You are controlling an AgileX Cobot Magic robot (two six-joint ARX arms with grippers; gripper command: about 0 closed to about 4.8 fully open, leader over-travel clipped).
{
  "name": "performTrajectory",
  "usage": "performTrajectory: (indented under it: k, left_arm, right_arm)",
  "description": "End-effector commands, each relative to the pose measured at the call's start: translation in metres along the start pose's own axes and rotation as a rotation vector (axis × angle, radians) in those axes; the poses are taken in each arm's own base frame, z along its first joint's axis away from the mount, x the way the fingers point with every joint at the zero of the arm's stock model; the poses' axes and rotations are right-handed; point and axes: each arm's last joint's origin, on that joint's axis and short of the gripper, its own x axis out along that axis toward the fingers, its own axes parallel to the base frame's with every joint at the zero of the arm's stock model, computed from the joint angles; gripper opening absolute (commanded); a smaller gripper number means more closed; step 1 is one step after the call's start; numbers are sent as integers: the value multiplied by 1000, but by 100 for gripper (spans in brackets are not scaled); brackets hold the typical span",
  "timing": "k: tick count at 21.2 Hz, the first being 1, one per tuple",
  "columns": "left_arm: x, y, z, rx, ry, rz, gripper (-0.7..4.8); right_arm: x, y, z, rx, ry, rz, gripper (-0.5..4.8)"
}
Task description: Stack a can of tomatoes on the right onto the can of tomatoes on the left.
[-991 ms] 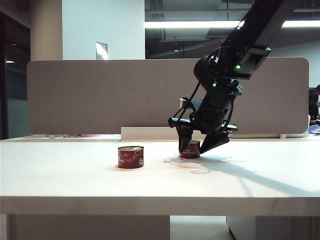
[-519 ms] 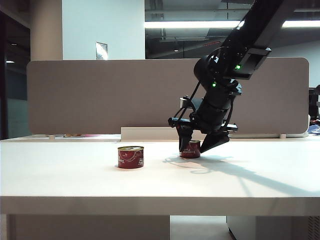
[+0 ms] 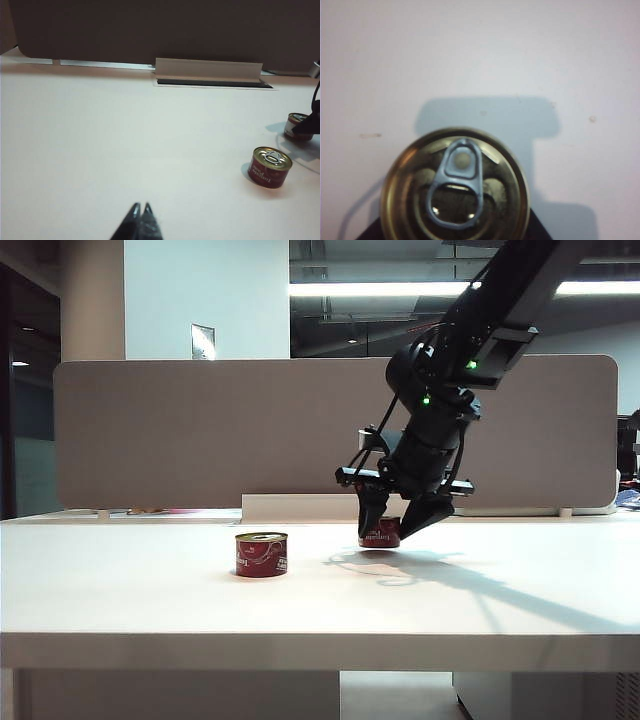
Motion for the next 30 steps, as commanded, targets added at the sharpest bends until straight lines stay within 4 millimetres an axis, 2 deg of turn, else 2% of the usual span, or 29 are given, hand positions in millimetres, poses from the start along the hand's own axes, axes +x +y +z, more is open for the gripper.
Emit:
performTrajectory:
  k: [1,4,8,10,14,16,18,22,26,28,30]
  left_arm:
    - [0,0,3,6,-18,-3,-6]
    - [0,0,3,6,-18,-3,-6]
    - [0,0,3,6,-18,-5,-6]
    - [0,0,3,6,-18,-5,-6]
    - [0,0,3,6,-17,-5,-6]
    - [0,0,3,6,-18,-5,-6]
    - [0,0,3,6,-18,-5,-6]
    - [0,0,3,6,-18,-5,-6]
    - [0,0,3,6,-17,-5,-6]
    - [0,0,3,6,-17,-5,-6]
    - [0,0,3,6,-17,-6,-6]
  right_arm:
    - [-20,6,17,-32,-70,14,228]
    - [-43,9,28,-36,-108,61,224]
    - [-65,12,35,-43,-113,114,119]
    - [-73,14,37,-73,-113,161,102]
    - [-83,17,37,-91,-100,256,100]
    - [-85,20,36,-102,-80,307,73]
    - [-85,27,32,-118,-54,319,71]
    - [-85,62,24,-245,-34,370,71]
    - [-87,111,14,-405,-73,365,71]
    - [-81,125,10,-427,-84,361,71]
    - [-74,131,6,-434,-80,369,60]
